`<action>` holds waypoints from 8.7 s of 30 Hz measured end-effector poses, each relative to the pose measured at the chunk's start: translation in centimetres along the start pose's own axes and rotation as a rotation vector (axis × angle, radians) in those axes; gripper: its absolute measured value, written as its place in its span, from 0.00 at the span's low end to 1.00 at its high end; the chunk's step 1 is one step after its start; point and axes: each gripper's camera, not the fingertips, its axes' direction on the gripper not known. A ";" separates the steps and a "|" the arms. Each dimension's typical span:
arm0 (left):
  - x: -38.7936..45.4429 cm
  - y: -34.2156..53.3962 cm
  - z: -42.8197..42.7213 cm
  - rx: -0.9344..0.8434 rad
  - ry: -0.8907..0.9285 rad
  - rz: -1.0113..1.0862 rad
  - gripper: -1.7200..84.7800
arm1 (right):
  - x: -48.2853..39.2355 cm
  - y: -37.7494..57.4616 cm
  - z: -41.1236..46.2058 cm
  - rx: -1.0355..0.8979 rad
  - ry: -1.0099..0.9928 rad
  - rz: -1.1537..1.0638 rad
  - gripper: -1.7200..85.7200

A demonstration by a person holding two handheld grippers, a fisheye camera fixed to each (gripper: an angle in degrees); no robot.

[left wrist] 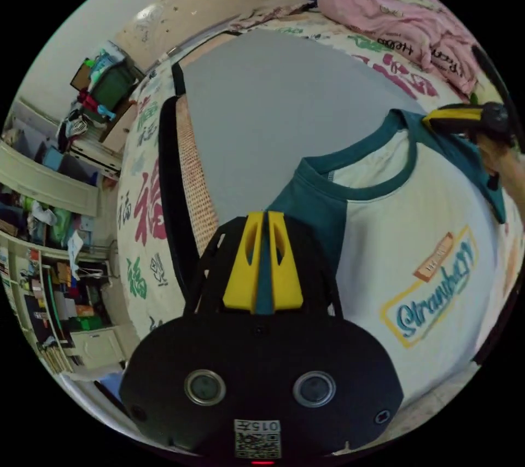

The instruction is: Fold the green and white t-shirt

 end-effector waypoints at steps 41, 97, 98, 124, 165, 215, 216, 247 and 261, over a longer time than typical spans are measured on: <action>5.0 -5.5 1.6 -0.753 0.272 0.790 0.05 | 7.2 6.6 -11.6 0.004 -0.140 -0.026 0.01; 18.8 98.8 -5.9 -0.164 0.416 -0.407 0.09 | -9.9 61.5 -59.4 -0.231 -0.233 0.456 0.11; 19.3 99.3 -6.1 -0.169 0.453 -0.410 0.05 | -10.2 61.7 -59.6 -0.247 -0.240 0.443 0.10; 36.3 93.3 -15.2 -0.281 0.039 -0.011 0.01 | -27.7 76.2 -57.8 -0.343 0.020 0.067 0.02; 30.6 85.7 -21.9 -0.288 0.169 -0.056 0.01 | -38.2 70.7 -65.9 -0.512 0.161 -0.089 0.02; -9.8 45.4 -36.2 0.077 0.490 0.311 0.09 | 5.4 35.9 -102.7 0.504 -0.672 0.820 0.06; -9.7 43.0 -35.3 0.052 0.534 0.315 0.09 | 6.0 36.1 -102.5 0.509 -0.690 0.818 0.05; -15.0 11.6 -24.7 -0.016 0.821 -0.078 0.03 | 6.6 47.0 -81.2 0.715 -0.959 0.723 0.01; -28.6 38.2 -36.0 0.052 0.693 -0.053 0.03 | -16.1 50.0 -68.8 0.272 -0.596 -0.014 0.01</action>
